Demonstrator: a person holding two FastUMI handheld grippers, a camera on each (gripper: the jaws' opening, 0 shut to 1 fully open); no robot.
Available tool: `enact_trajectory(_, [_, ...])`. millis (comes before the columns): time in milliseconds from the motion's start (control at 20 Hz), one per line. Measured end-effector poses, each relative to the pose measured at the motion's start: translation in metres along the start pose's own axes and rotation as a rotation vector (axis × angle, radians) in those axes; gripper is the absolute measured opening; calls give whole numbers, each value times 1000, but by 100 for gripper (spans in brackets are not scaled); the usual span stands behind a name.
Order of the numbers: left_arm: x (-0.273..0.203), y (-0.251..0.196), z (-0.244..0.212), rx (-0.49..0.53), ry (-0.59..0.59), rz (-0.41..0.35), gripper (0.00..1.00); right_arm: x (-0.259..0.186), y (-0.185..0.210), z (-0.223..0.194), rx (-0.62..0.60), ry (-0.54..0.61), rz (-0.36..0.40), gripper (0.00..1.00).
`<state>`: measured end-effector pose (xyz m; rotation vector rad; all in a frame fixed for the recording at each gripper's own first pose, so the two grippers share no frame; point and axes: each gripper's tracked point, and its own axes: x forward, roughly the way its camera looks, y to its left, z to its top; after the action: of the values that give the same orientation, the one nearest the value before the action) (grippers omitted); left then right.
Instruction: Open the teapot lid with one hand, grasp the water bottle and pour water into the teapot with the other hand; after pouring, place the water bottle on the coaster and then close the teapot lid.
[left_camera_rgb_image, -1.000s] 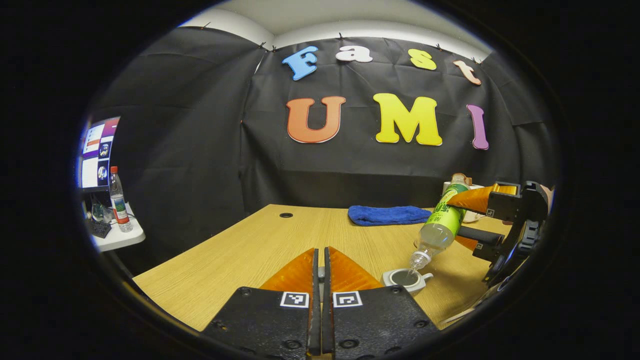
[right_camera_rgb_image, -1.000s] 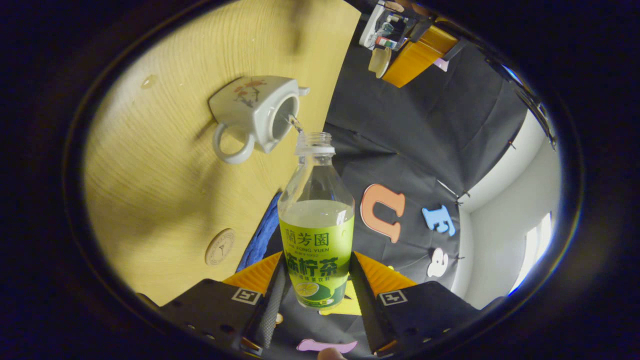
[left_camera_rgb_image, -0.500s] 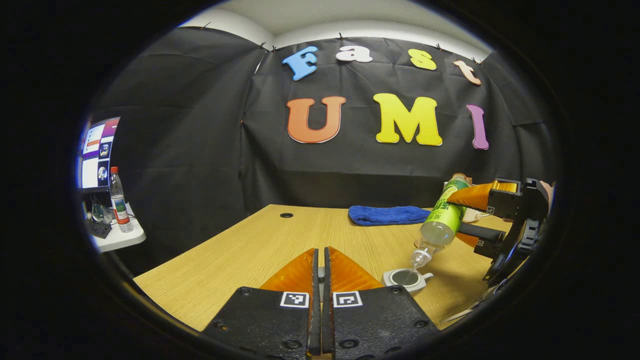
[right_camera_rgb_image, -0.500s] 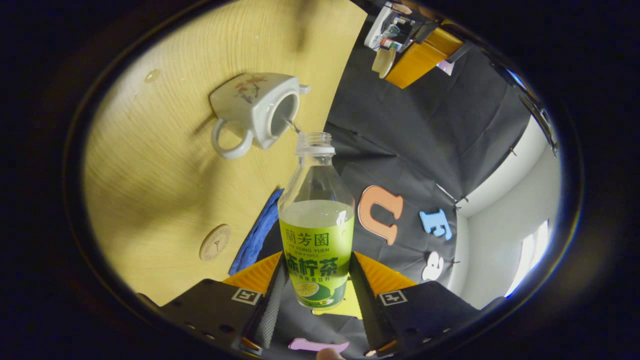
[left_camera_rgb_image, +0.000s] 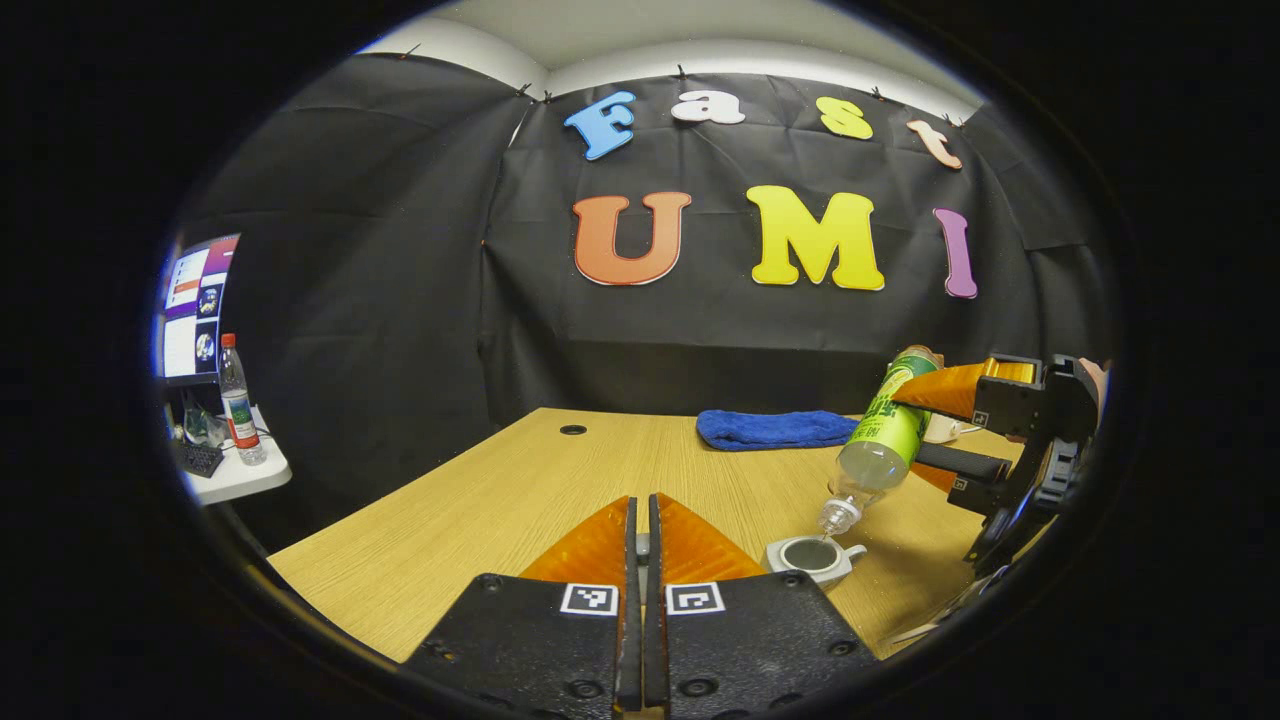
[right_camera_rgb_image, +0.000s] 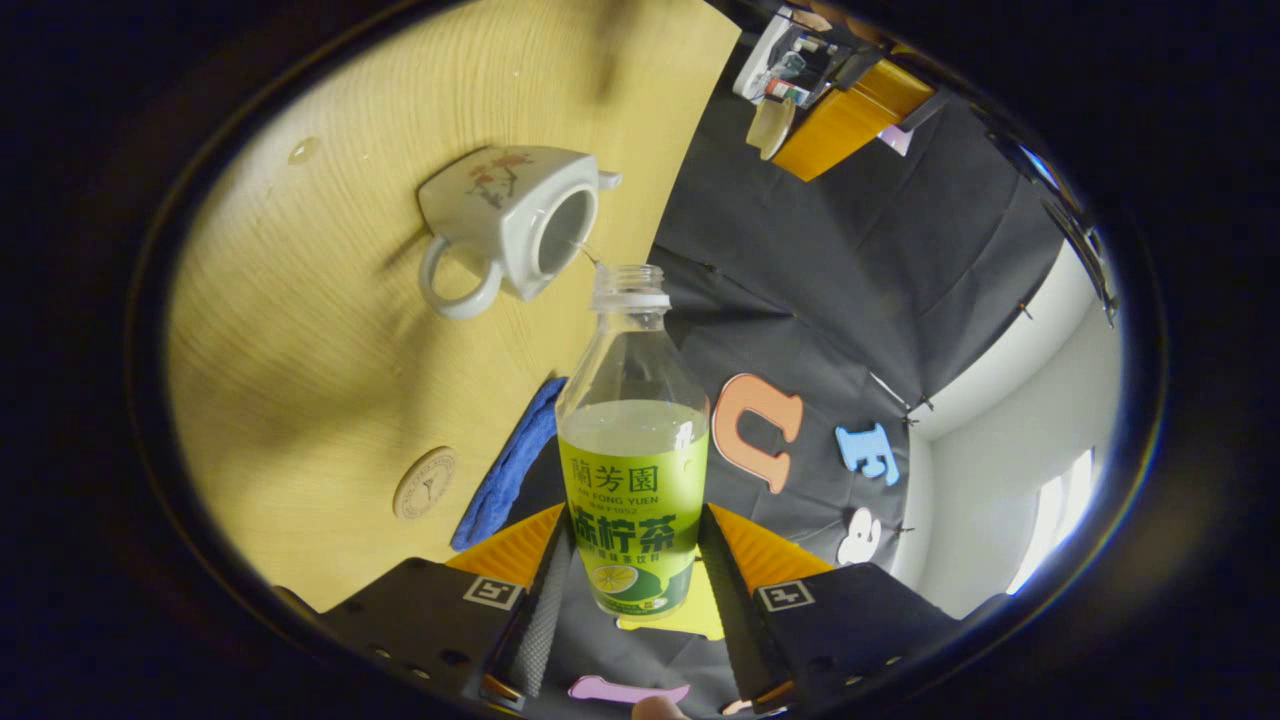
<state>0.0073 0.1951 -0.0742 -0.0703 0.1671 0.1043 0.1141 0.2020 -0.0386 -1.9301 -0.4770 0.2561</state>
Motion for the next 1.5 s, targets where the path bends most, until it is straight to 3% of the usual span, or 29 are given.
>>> enact_trajectory(400, [0,6,1,-3,0,16,3,-1,10,2,86,-7,-1,71])
enact_trajectory(600, [0,9,-1,-12,5,27,3,-14,22,3,274,1,41,71])
enact_trajectory(900, [0,-10,4,-2,-4,-2,4,-6,17,-25,747,52,97,70])
enact_trajectory(1350, [0,-49,10,35,-18,-77,4,24,19,-82,1719,167,158,70])
enact_trajectory(1500, [1,-49,10,35,-19,-79,4,46,33,-87,1954,202,196,71])
